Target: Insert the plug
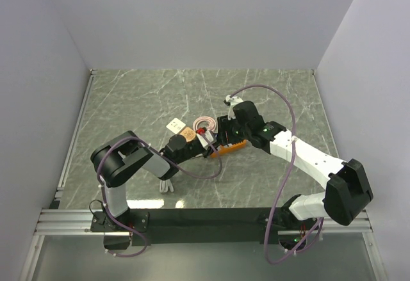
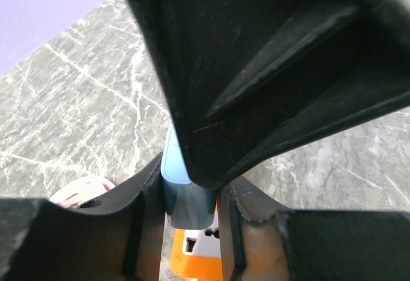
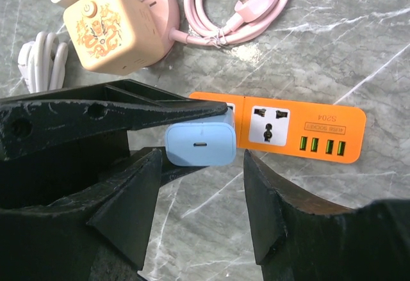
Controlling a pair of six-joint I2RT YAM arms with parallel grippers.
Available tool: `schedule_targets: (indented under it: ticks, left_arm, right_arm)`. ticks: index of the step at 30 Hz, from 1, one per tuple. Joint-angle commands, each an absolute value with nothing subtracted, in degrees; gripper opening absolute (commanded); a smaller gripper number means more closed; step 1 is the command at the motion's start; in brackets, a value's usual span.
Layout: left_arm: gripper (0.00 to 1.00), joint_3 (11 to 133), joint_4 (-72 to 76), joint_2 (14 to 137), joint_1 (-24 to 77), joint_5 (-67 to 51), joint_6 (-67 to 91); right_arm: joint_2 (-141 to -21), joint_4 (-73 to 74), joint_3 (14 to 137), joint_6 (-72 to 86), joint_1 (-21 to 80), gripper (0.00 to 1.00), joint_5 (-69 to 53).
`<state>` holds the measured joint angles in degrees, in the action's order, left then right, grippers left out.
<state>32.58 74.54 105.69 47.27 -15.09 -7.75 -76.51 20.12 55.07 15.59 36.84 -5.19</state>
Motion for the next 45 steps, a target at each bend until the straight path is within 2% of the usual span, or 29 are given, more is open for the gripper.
schedule_targets:
  ticks: [1,15,23,24,28,29,30,32,33,35,37,40,44,45]
  left_arm:
    - [0.00,33.7,76.3,103.5,47.9,-14.8,-8.2]
    - [0.00,34.5,74.9,103.6,48.6,-13.1,-8.9]
    - [0.00,34.1,75.7,103.4,48.6,-12.0,-8.2]
    - [0.00,34.0,75.9,103.3,48.5,-12.0,-7.9]
    - [0.01,33.8,76.3,103.4,48.6,-12.1,-6.5]
    - [0.06,33.8,76.5,103.7,48.6,-12.2,-6.2]
    - [0.23,33.9,76.4,103.8,48.6,-12.3,-5.9]
    - [0.47,33.6,77.4,104.1,48.6,-13.0,-5.1]
    - [0.73,33.1,78.1,104.1,48.6,-13.3,-4.7]
    - [0.88,31.6,80.0,103.7,48.6,-14.0,-4.2]
    - [0.95,30.4,80.2,103.4,48.6,-14.1,-4.3]
    - [0.97,29.7,79.0,102.8,48.5,-15.4,-4.6]
    - [0.96,29.3,77.3,102.7,48.6,-15.6,-4.5]
    - [0.93,29.4,76.5,102.8,48.5,-15.8,-4.5]
  right_arm:
    - [-77.3,17.9,57.2,15.6,37.3,0.61,-4.2]
    - [-82.5,18.1,58.6,15.2,37.8,0.61,-5.7]
    - [-83.7,18.7,58.5,14.9,38.7,0.30,-4.8]
    - [-83.8,18.7,58.5,15.1,38.6,0.04,-3.1]
    - [-82.9,18.5,58.7,14.6,38.6,0.00,-1.2]
    - [-82.5,18.5,58.8,14.2,38.3,0.00,-1.3]
    - [-82.4,18.6,59.4,14.1,38.1,0.00,-1.1]
    - [-82.1,19.8,60.6,13.6,37.5,0.00,1.1]
    - [-82.0,19.9,60.9,13.6,37.3,0.00,1.9]
    - [-81.7,20.7,61.4,13.4,36.3,0.00,3.4]
    - [-81.0,20.9,61.4,13.4,35.4,0.00,3.9]
    - [-79.9,20.7,61.3,13.3,33.8,0.00,4.4]
    - [-79.5,21.7,61.1,12.9,33.0,0.00,6.1]
    - [-79.5,21.7,60.8,12.9,32.9,0.00,6.4]
